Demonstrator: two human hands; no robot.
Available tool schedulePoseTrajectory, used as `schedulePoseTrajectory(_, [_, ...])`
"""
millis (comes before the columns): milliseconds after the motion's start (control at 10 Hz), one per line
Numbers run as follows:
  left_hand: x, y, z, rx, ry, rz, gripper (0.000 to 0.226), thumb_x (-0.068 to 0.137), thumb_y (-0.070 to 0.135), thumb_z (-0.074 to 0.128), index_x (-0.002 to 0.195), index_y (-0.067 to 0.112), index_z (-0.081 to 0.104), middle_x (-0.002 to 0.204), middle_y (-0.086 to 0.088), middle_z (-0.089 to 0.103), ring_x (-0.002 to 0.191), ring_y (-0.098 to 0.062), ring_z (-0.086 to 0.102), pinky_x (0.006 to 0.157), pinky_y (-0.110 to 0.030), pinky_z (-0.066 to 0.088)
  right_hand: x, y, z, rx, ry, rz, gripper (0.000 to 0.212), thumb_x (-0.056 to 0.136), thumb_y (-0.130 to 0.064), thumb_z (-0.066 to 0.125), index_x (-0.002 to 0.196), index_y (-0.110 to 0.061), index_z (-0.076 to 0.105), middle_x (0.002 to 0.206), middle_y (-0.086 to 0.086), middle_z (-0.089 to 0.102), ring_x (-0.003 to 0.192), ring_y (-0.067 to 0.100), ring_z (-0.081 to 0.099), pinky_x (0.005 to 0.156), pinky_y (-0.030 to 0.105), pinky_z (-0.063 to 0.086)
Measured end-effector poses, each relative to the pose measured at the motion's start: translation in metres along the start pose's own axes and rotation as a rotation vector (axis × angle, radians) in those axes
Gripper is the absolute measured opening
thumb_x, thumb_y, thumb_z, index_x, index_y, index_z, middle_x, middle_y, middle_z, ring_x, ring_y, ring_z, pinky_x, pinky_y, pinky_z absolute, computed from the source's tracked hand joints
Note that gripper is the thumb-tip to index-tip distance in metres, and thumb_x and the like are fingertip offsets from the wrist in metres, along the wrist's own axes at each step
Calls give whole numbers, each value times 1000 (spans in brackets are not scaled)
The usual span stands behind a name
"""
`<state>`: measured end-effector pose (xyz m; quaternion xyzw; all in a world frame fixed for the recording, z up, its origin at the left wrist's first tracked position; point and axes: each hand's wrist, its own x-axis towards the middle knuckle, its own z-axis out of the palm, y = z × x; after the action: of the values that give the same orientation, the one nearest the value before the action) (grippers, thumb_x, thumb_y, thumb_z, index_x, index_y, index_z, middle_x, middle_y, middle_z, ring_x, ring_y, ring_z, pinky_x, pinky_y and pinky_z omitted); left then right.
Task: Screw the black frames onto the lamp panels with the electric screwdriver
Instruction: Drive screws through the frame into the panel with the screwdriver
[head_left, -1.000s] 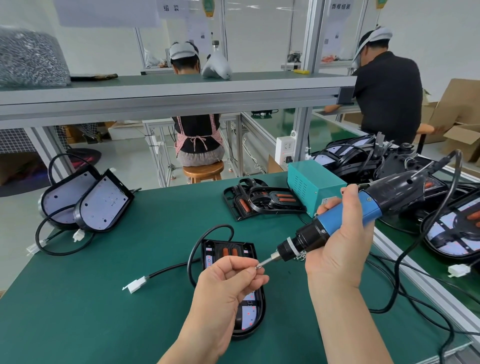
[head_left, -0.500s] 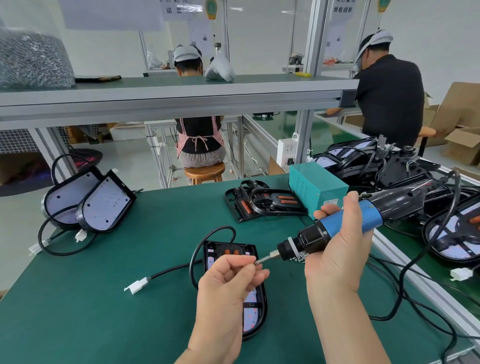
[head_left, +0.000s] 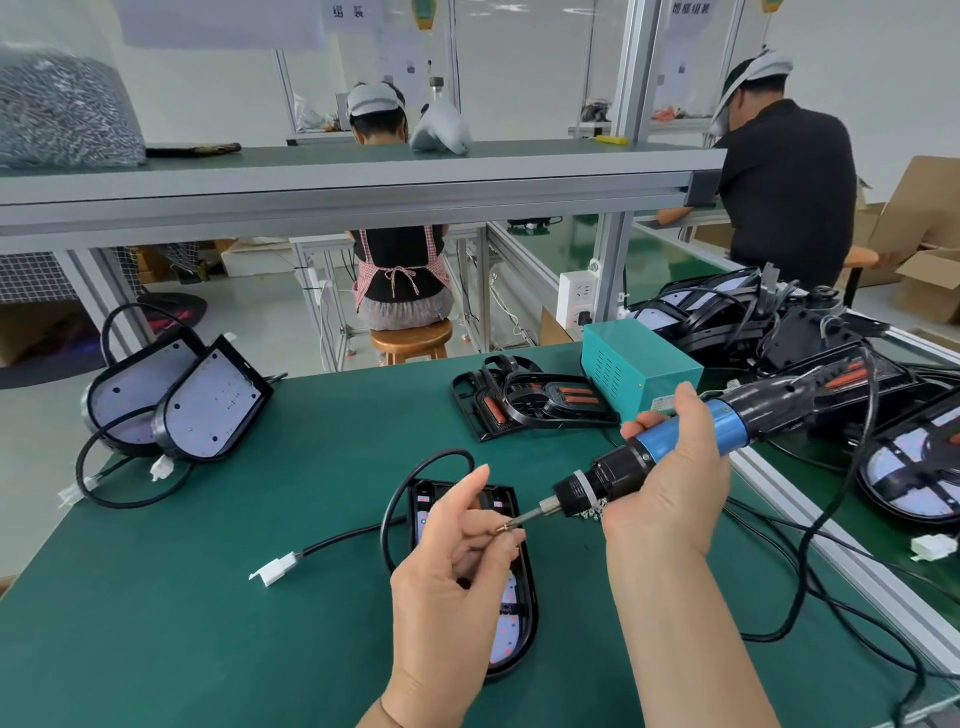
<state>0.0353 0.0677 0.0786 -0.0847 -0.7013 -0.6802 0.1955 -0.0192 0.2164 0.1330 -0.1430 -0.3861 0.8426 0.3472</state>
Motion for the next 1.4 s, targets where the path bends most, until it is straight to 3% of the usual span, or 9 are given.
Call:
schedulePoseTrajectory(200, [4,-8,-6,38,-10,-74,66,84,-9,71,128,38,56,99,7,76,93,-13,74,84,-19,56,12,3,2,114,2,97,40,103,-32,58,134,-8,52,92,3,55,78,18,55,90,38,46])
schedulePoseTrajectory(300, [7,-12,-13,221,18,-21,61,82,-3,75,119,44,60,103,19,71,95,-6,70,83,-13,52,16,8,8,62,81,56,41,102,-33,59,134,-10,54,88,-1,57,74,14,58,89,37,49])
schedulePoseTrajectory(400, [15,-20,-28,632,18,65,36,83,7,76,109,32,68,114,21,60,107,-9,60,94,-22,46,21,9,16,15,102,29,33,98,-32,65,123,-12,59,81,-3,61,67,12,60,80,33,54])
schedulePoseTrajectory(500, [22,-28,-37,882,-136,22,27,90,18,70,116,14,66,133,2,53,126,-22,50,105,-27,37,29,13,26,65,97,-50,15,93,-19,70,103,-16,58,75,5,57,61,16,56,63,29,53])
schedulePoseTrajectory(600, [23,-30,-33,986,-225,-78,35,96,34,59,127,19,56,153,-4,37,146,-21,26,120,-31,22,34,25,34,39,19,-130,16,89,-15,71,97,-16,58,79,10,54,60,16,54,56,30,52])
schedulePoseTrajectory(700, [28,-31,-30,981,-261,-207,50,96,43,57,138,22,40,163,-8,16,149,-27,22,118,-32,24,36,38,42,-1,-39,-154,17,85,-19,71,94,-16,57,79,16,54,56,19,52,53,27,50])
schedulePoseTrajectory(800, [37,-33,-29,890,-261,-339,67,83,46,69,137,26,34,155,-10,24,121,-31,54,87,-28,41,40,49,47,-35,-66,-136,19,83,-24,71,93,-16,57,65,5,58,50,18,53,53,28,50])
schedulePoseTrajectory(900, [47,-36,-31,730,-314,-403,69,76,44,75,130,33,32,111,9,46,93,-10,57,67,-16,39,45,58,47,-77,-96,-123,19,83,-24,72,90,-16,56,60,-1,59,47,18,54,53,28,50])
schedulePoseTrajectory(1400, [54,-45,-39,589,-343,-434,64,74,40,79,114,43,30,110,4,58,89,-18,64,77,-31,53,54,85,45,-151,-193,-132,19,87,-19,74,95,-14,57,61,-2,58,51,15,54,53,28,51])
